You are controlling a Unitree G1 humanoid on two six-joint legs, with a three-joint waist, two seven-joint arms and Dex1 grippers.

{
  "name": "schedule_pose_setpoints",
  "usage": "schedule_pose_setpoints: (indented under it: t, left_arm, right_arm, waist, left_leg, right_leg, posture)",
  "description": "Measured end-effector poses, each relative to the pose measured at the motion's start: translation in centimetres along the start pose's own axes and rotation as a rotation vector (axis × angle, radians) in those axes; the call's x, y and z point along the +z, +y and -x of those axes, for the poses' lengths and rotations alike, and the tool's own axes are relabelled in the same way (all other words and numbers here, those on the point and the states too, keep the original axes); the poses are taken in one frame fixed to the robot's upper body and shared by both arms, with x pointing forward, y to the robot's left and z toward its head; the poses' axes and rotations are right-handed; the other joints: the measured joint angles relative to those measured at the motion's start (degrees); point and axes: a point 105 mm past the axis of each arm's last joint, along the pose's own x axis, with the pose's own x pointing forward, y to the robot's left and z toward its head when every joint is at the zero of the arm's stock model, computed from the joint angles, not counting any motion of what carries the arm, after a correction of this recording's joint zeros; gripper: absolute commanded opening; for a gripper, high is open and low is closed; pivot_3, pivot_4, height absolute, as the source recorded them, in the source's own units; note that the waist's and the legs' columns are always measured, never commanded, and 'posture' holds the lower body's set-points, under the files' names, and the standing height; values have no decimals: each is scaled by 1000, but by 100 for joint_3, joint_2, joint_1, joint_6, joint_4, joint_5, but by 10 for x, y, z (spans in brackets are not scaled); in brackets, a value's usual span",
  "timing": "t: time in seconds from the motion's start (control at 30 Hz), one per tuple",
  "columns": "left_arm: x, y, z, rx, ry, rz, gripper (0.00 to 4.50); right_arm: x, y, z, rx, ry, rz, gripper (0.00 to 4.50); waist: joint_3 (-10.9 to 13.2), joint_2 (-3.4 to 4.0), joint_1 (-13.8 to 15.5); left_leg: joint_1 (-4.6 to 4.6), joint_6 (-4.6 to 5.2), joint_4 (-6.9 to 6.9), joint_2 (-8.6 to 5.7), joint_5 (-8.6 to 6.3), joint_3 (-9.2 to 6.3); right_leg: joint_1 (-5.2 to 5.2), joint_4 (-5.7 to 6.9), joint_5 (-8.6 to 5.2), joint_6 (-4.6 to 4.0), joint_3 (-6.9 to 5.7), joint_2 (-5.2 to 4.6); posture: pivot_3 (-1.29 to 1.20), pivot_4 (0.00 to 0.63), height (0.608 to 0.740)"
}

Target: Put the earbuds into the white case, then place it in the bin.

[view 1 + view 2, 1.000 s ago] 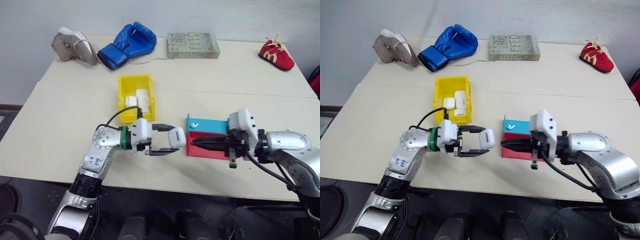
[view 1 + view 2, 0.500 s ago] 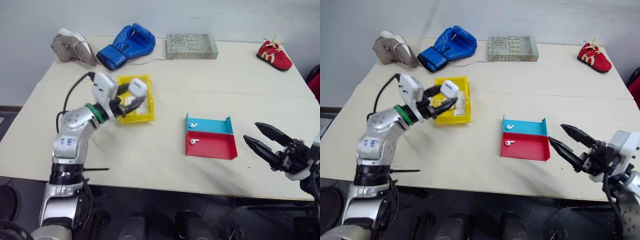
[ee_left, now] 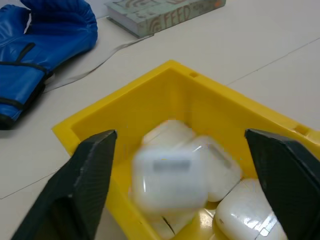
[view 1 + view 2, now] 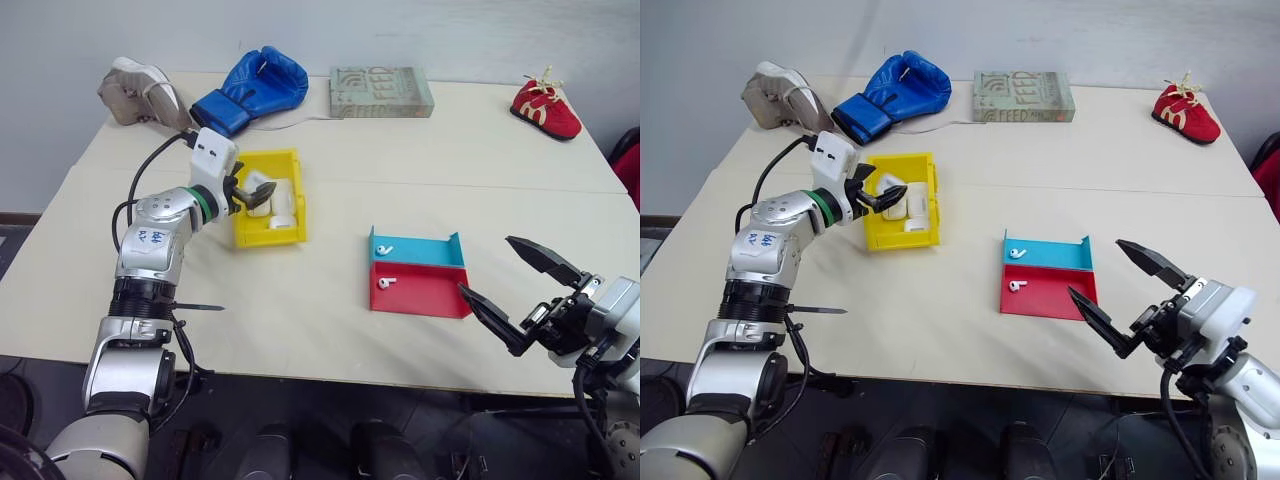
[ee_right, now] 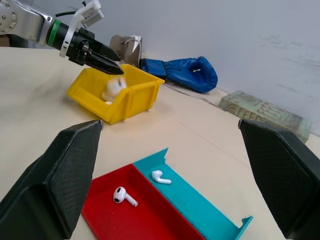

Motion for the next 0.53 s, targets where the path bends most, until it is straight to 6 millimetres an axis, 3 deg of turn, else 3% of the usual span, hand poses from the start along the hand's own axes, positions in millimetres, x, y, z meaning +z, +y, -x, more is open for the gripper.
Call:
schedule_pose_setpoints:
  t: [0.1,0.2,0.3,0.43,0.53]
  left_arm:
    - [5,7,18,-9,-45,6,4452]
    - [2,14,59,-71,-56,-38,4452]
    - [-31,9,115,-157,52,-194,4452]
    - [-102,0,195,-216,301,-238,4452]
    - [-114,-4,218,-221,337,-261,4452]
  right_arm:
    - [-8,-2,0,17,25,-18,4500]
    - [-16,-12,5,39,78,-4,4500]
    - [-24,-25,12,119,148,31,4500]
    - [-34,-46,30,246,273,72,4500]
    - [-38,-54,35,285,297,61,4500]
  waist:
    - [0,0,-58]
    - [0,1,-163]
    - [2,12,-252]
    - [5,12,-268]
    - [7,9,-143]
  left_leg:
    - [0,-1,-3,2,0,2]
    - [10,-5,-12,6,0,2]
    - [23,-5,-21,5,1,5]
    - [23,0,-22,8,-1,-1]
    - [21,6,-19,8,-1,-2]
  right_leg:
    - [-3,1,0,0,4,0]
    - [-1,0,-1,-2,7,0]
    - [6,-12,-2,-3,17,-5]
    - [13,-40,-6,-11,12,-13]
    - [18,-47,-8,-15,7,-22]
  posture:
    - [0,150,740]
    - [0,150,740]
    - [0,150,740]
    - [0,150,740]
    - [0,150,740]
